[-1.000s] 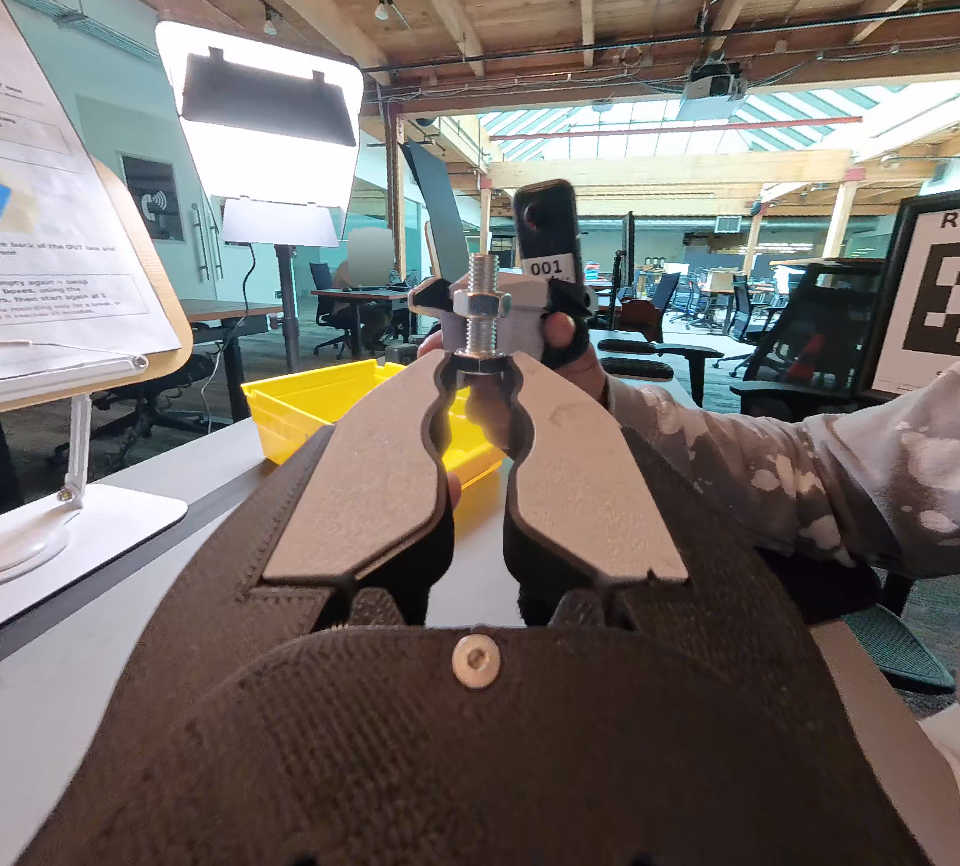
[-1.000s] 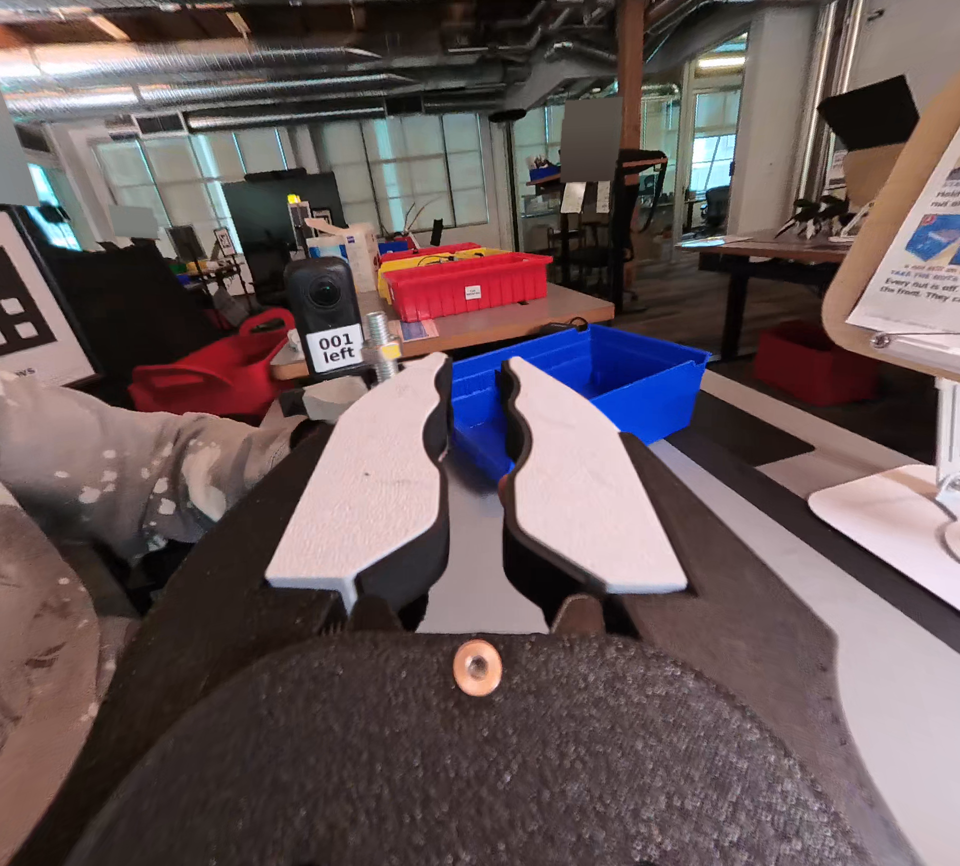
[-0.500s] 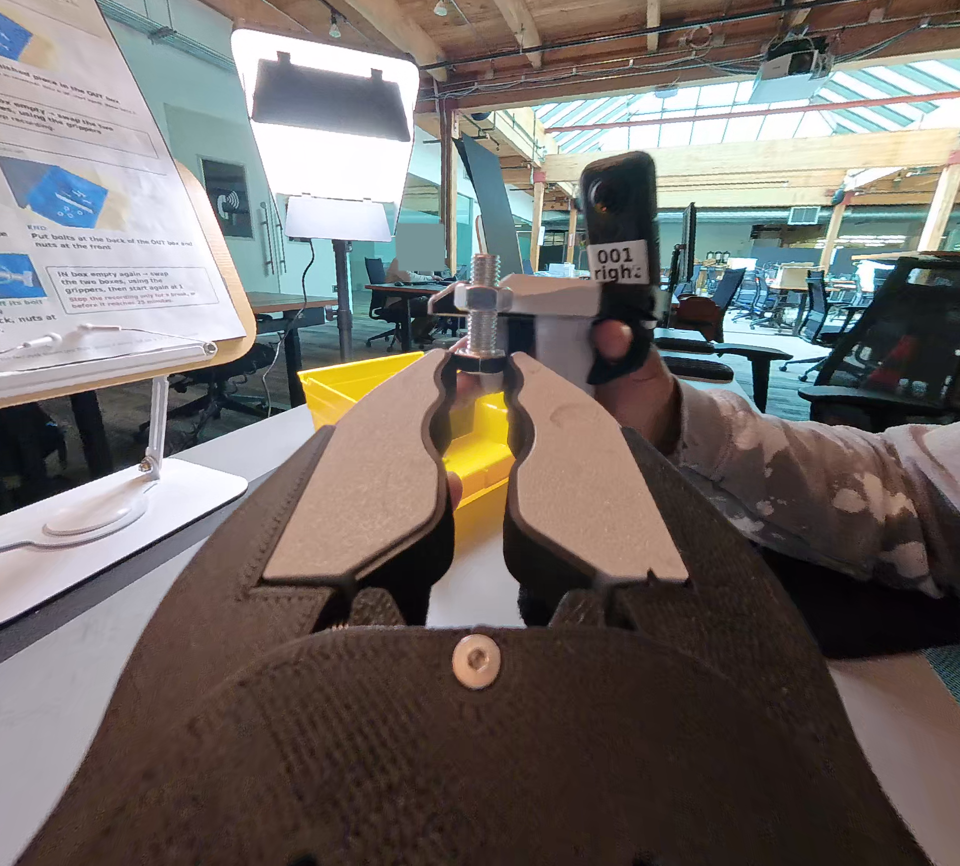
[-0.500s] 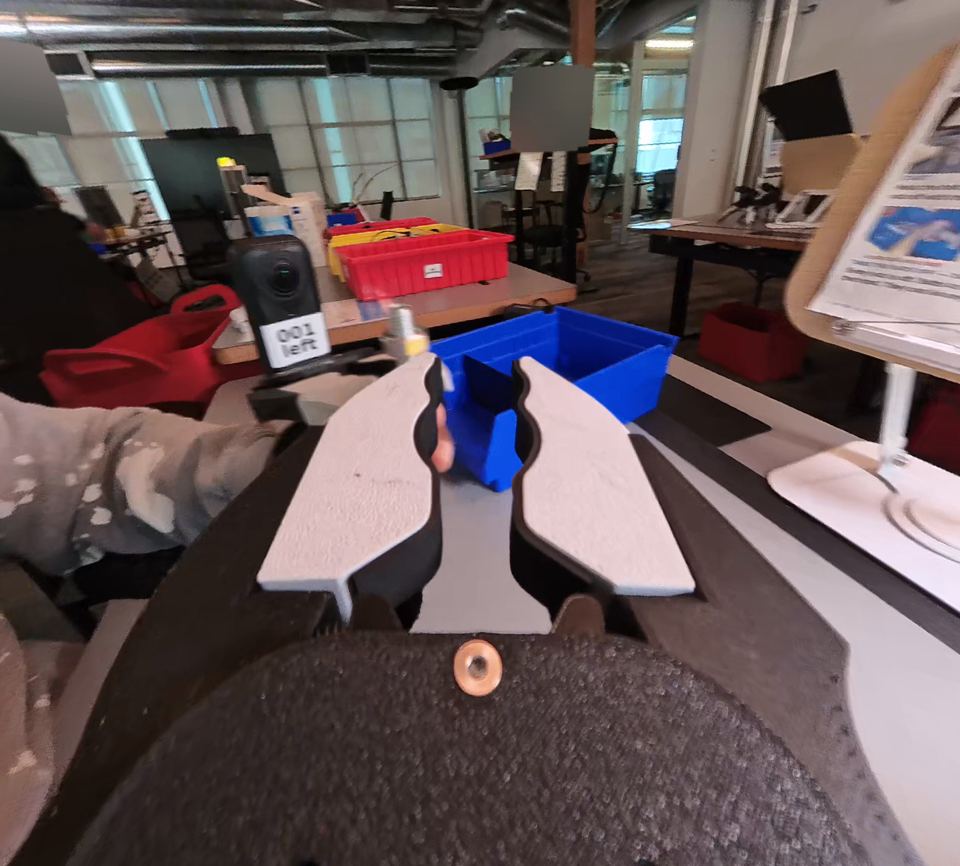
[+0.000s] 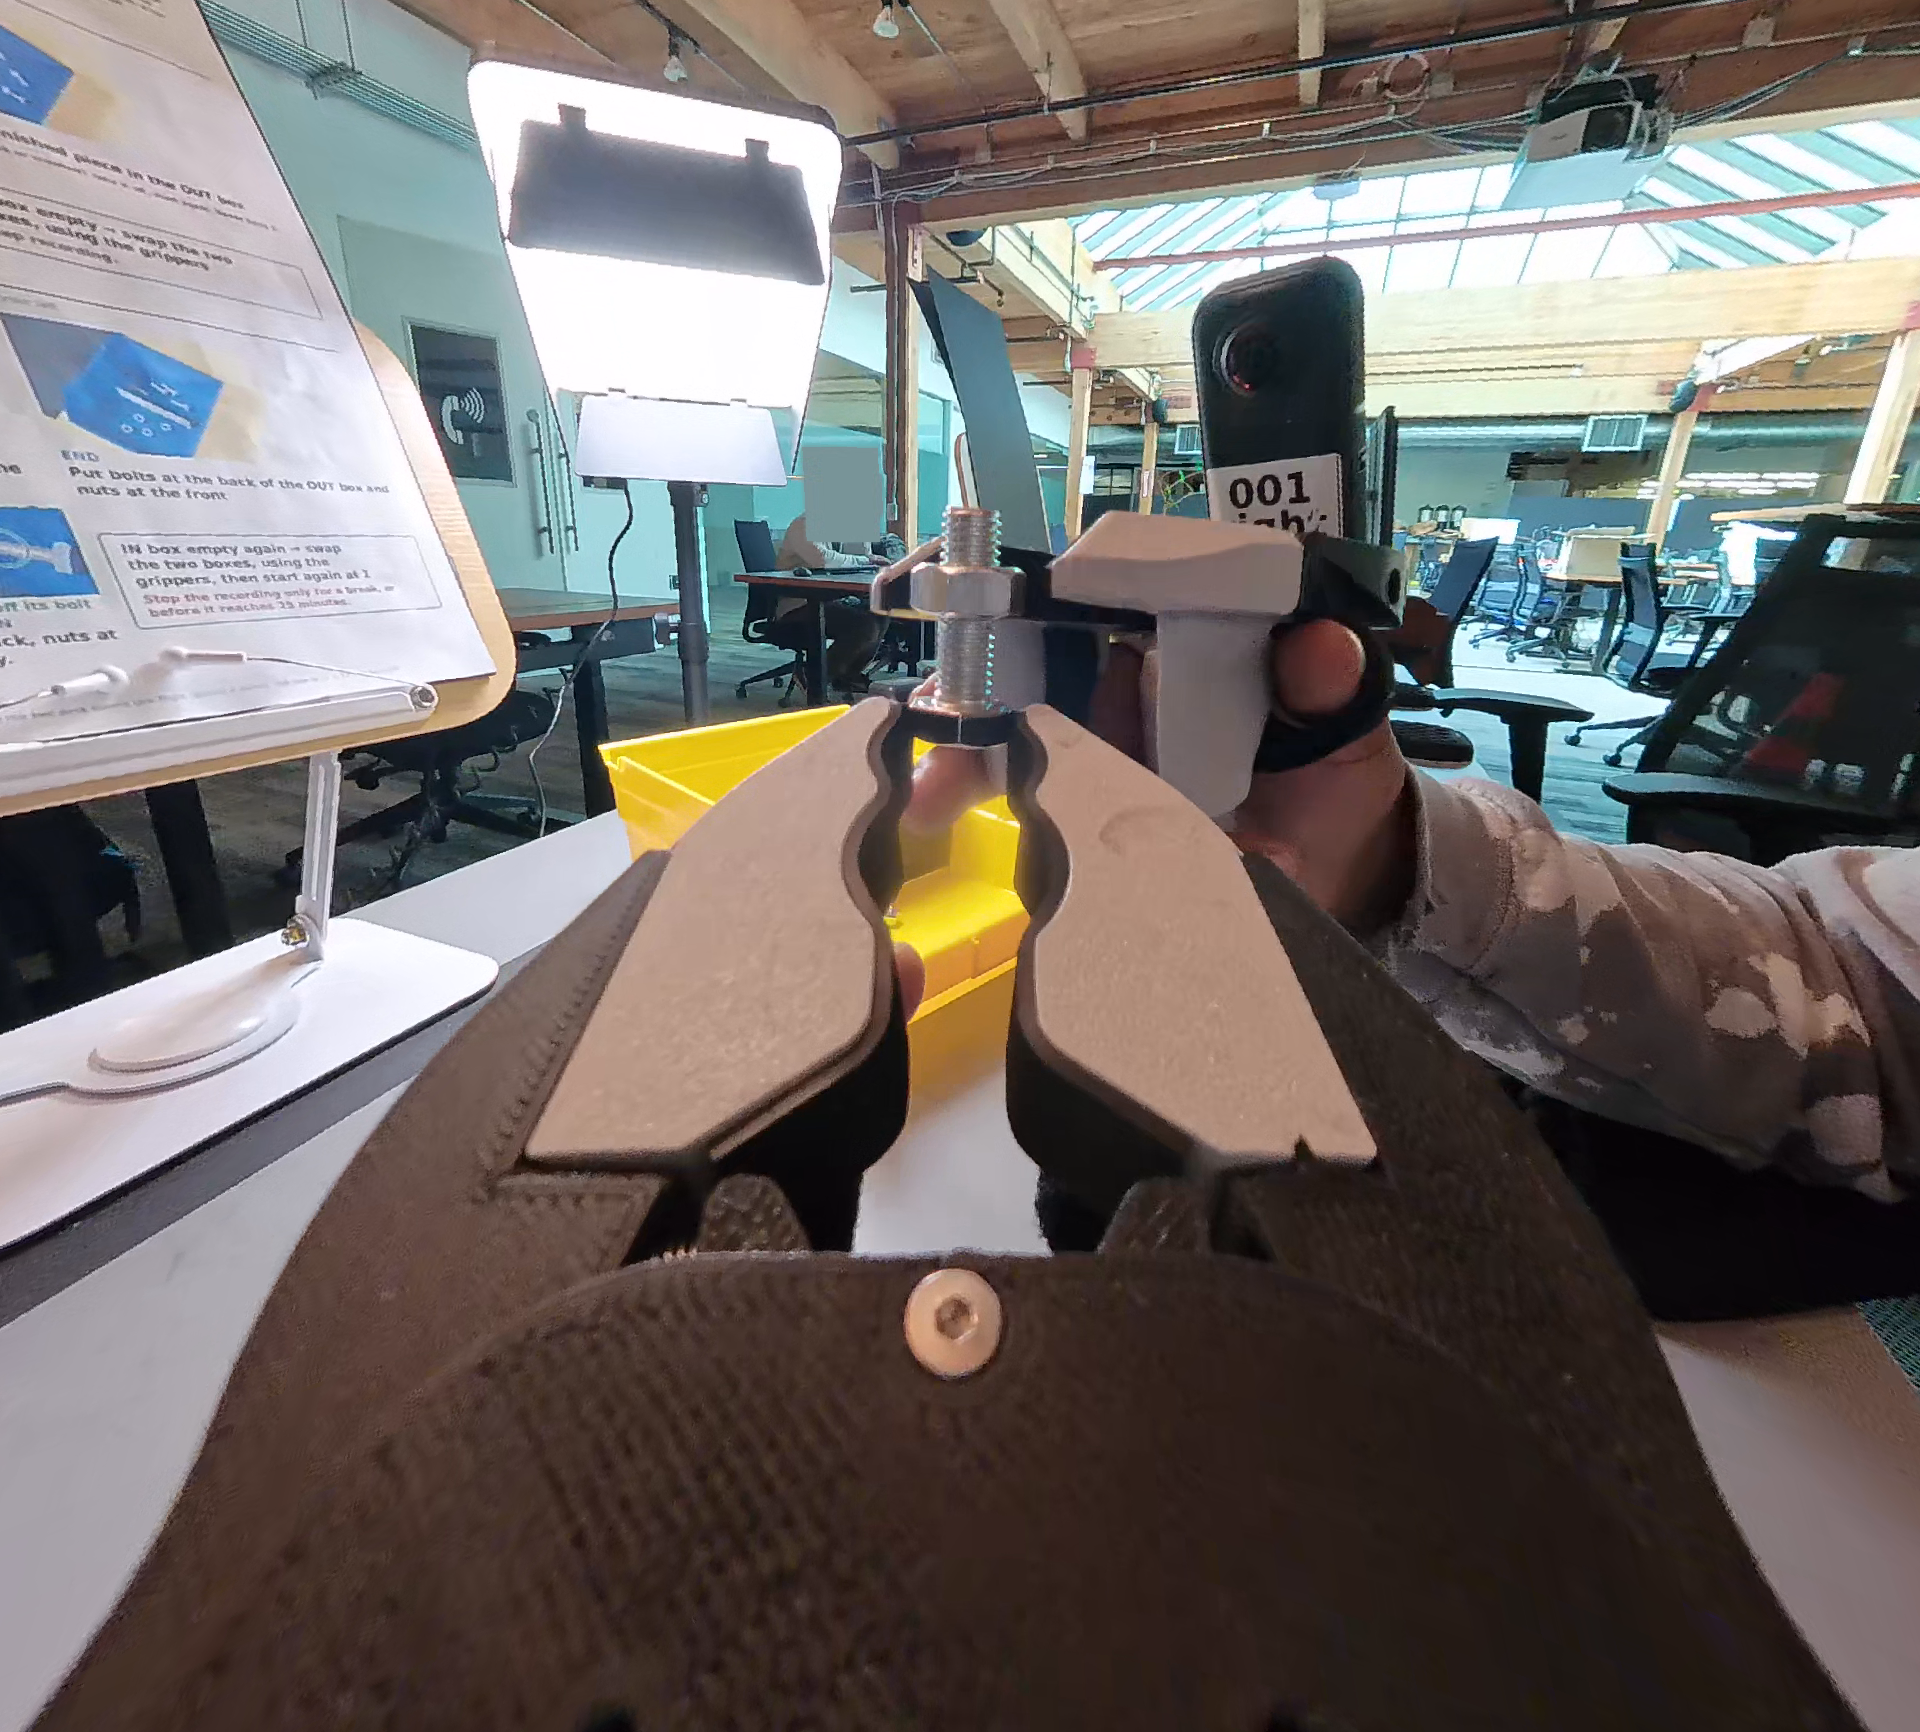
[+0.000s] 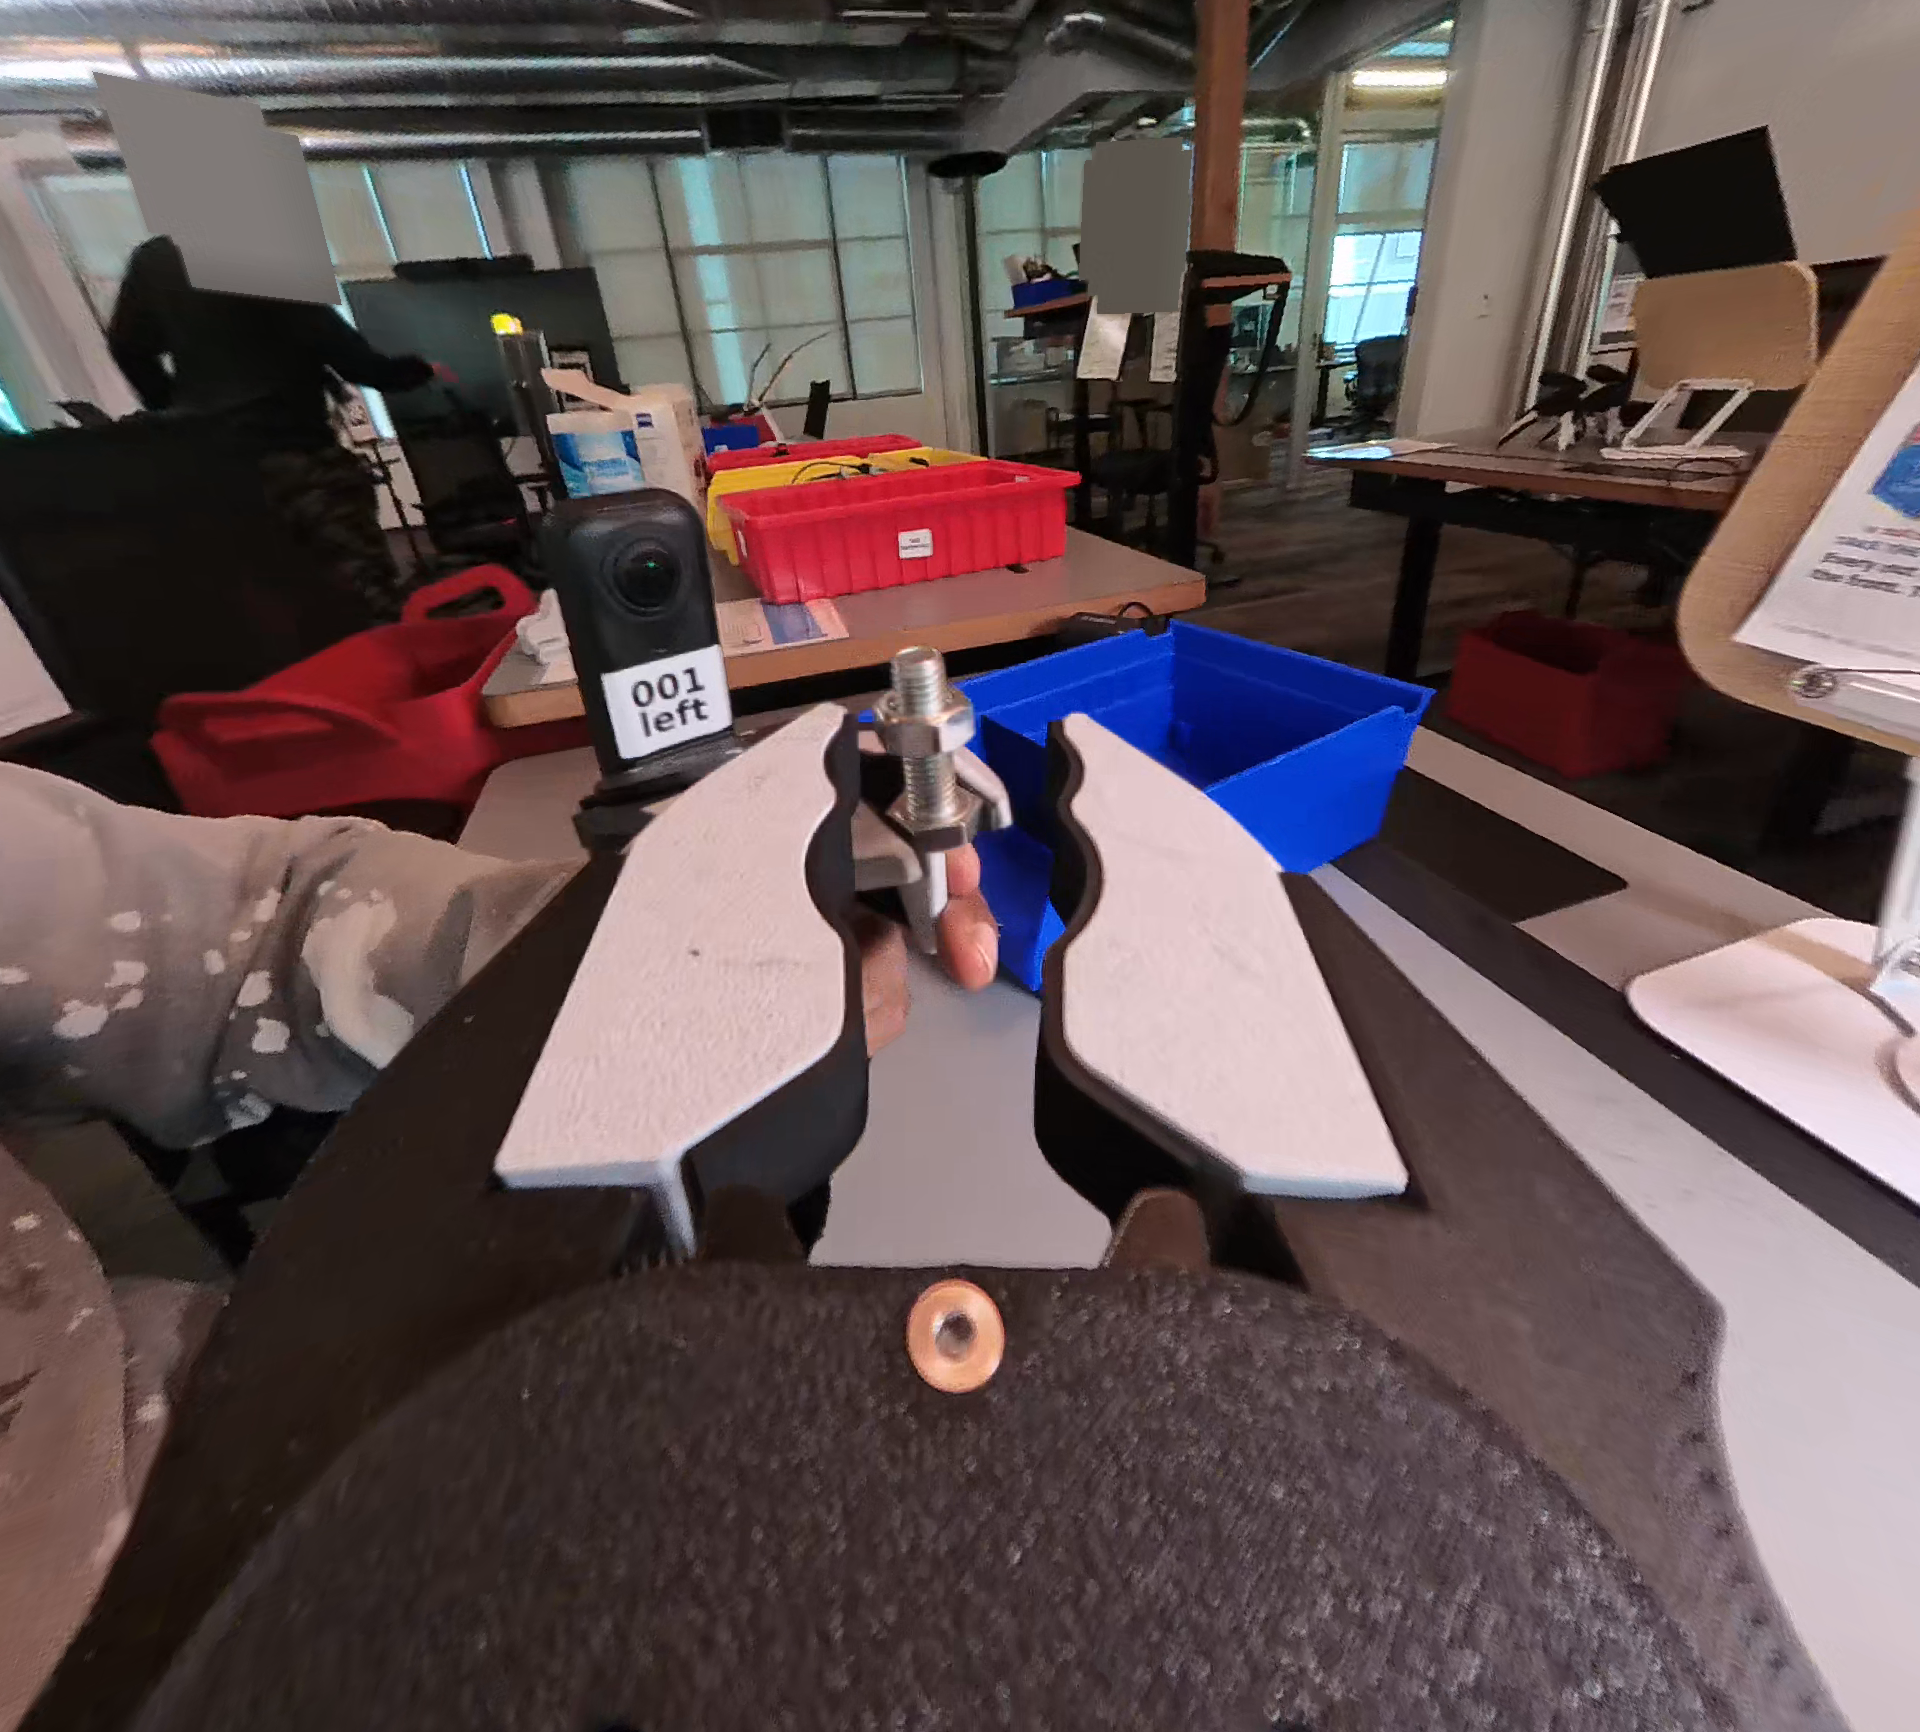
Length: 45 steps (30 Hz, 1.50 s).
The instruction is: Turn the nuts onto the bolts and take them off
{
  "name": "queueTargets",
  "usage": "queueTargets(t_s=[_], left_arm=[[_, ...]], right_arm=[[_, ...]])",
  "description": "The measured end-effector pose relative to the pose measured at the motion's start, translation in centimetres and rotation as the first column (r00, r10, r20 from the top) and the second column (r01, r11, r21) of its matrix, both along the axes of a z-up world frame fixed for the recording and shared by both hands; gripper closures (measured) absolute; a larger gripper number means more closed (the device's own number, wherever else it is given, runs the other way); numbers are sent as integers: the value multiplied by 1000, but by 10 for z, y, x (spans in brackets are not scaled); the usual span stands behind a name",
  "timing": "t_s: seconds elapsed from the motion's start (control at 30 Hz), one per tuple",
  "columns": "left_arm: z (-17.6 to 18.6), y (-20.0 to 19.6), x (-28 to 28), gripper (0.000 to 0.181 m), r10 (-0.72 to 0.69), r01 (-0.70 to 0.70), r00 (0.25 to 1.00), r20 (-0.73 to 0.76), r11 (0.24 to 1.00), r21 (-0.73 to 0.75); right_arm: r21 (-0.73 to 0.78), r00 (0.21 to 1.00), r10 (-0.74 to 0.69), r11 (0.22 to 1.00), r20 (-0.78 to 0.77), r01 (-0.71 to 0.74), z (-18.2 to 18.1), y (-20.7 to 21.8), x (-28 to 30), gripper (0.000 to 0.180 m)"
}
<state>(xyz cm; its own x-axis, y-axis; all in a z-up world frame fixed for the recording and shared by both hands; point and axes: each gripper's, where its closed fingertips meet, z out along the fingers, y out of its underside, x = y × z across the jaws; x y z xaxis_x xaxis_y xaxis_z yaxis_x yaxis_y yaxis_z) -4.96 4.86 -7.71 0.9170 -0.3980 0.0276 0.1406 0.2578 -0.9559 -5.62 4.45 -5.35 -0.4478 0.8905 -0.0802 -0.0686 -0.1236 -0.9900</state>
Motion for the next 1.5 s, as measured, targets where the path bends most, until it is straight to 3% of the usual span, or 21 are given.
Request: queueTargets(t_s=[0.07,0.1,0.17,0.33,0.43,0.5,0.53,0.7,0.83,0.87,0.93,1.1,1.2,1.23,1.27,1.3,1.5], left_arm=[[1,0,-1,162,12,-12,1000,0,1000,1],[3,-2,-3,162,8,-9,1000,12,1000,11],[6,-3,-5,162,14,-15,1000,9,1000,19],[1,2,-8,162,43,-43,999,20,999,-11],[0,3,-7,162,49,-49,998,24,999,-20],[3,0,-7,162,34,-33,999,39,999,-6],[4,0,-7,162,39,-38,999,36,999,-8],[-1,4,-10,162,56,-54,997,52,998,-41],[-3,5,-9,162,64,-60,996,60,997,-57],[-1,4,-9,162,51,-48,996,74,998,-48],[1,3,-9,162,49,-46,996,69,998,-44],[-6,7,-9,162,57,-53,996,64,996,-68],[-6,7,-7,162,53,-48,996,67,996,-70],[-5,6,-10,162,56,-51,996,76,996,-69],[-2,4,-11,162,43,-38,995,87,998,-53],[-1,4,-13,162,53,-49,995,83,997,-52],[-6,7,-12,162,61,-56,995,74,996,-71]], right_arm=[[11,999,-40,999,-3,40,-1,6,-2,146],[-13,996,-90,996,9,90,-1,18,-3,164],[-46,986,-164,985,-5,164,1,38,-3,169],[-15,998,-61,998,4,61,1,10,-2,147],[7,997,-79,997,15,79,-4,7,-6,147],[-41,986,-165,985,19,165,-4,29,-8,171],[-64,982,-187,980,24,188,-4,39,-8,172],[-24,996,-90,996,16,91,-2,14,-5,150],[-28,994,-106,994,29,107,-5,14,-9,147],[-62,987,-153,986,40,155,-5,26,-9,169],[-100,979,-201,974,33,203,-4,44,-7,174],[-51,996,-89,995,17,90,0,12,-6,149],[-30,995,-96,995,24,97,-4,11,-9,146],[-54,994,-107,993,30,109,-4,18,-9,152],[-81,985,-169,982,38,172,-4,32,-9,169],[-95,980,-199,975,25,201,-3,42,-8,169],[-55,995,-96,994,7,96,1,10,-7,146]])
